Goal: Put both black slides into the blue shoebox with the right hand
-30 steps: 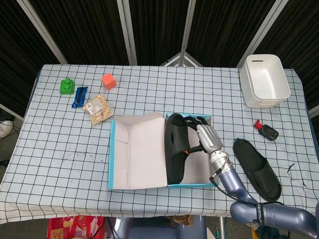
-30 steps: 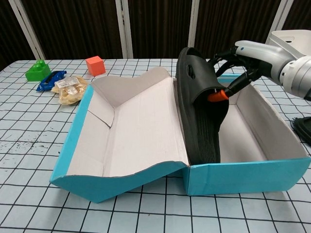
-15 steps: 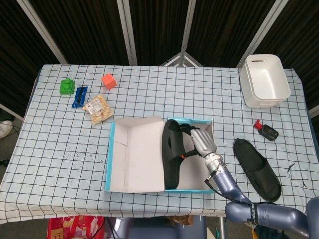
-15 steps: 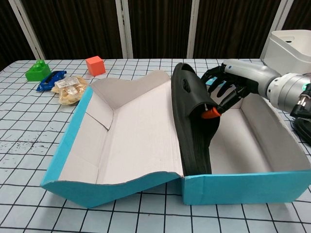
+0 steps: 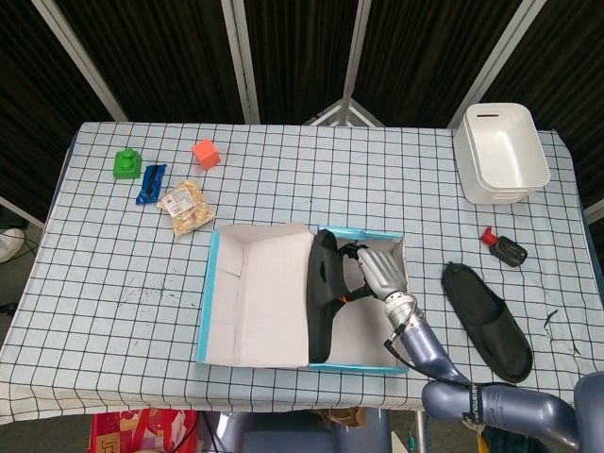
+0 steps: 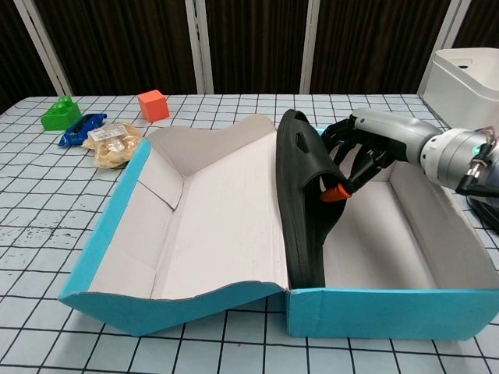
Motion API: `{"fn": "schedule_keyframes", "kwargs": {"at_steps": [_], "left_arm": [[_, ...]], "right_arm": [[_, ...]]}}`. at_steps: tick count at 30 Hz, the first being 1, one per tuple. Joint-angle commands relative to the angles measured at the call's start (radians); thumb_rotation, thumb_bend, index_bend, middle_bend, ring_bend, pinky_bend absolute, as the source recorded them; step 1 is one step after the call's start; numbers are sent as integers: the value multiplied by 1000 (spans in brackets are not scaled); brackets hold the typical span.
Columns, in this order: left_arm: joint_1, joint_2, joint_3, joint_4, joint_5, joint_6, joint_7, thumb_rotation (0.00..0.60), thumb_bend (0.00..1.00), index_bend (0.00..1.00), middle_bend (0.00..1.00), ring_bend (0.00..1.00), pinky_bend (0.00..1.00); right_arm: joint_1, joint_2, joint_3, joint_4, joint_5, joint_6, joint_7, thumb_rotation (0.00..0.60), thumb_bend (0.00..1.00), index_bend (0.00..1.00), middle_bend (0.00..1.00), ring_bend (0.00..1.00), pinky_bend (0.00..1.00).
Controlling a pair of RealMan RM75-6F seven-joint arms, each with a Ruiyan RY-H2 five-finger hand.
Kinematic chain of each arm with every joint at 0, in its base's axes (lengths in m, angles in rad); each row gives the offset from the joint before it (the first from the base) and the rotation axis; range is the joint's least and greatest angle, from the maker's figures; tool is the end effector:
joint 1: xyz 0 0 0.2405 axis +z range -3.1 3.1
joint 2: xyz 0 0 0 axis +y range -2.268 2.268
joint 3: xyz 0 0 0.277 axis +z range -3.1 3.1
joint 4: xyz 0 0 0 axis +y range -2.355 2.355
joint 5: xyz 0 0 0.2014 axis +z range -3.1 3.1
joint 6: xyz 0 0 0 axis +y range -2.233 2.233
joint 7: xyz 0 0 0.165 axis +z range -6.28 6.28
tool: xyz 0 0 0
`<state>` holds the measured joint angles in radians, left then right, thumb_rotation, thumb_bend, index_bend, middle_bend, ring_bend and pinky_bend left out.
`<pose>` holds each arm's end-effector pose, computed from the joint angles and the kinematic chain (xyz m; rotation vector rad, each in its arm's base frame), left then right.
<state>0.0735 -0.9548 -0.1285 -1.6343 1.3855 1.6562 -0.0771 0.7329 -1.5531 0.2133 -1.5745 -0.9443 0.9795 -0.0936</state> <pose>-0.3500 0.1592 0.2752 -1.1020 -0.7700 -0.8439 -0.1540 -0.3682 -0.0167 1.6333 -1.4215 1.1020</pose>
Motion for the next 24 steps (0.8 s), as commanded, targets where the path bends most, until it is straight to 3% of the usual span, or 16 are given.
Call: {"fn": "schedule_keyframes", "kwargs": {"at_steps": [1, 13, 24], "left_arm": [[0, 0, 0, 0, 0, 0, 1, 600, 369, 11, 0, 0, 30], [0, -1, 0, -1, 0, 2, 3, 600, 370, 11, 0, 0, 30], [0, -1, 0, -1, 1, 1, 3, 600, 369, 11, 0, 0, 30]], "right_arm": [[-1, -2, -5, 3, 8, -12, -8, 600, 203, 603, 347, 317, 416], [-6, -36, -31, 56, -17, -8, -59, 600, 205, 603, 347, 317, 416], [2, -76, -61, 129, -93, 46, -195, 600, 207, 603, 347, 317, 416]]}}
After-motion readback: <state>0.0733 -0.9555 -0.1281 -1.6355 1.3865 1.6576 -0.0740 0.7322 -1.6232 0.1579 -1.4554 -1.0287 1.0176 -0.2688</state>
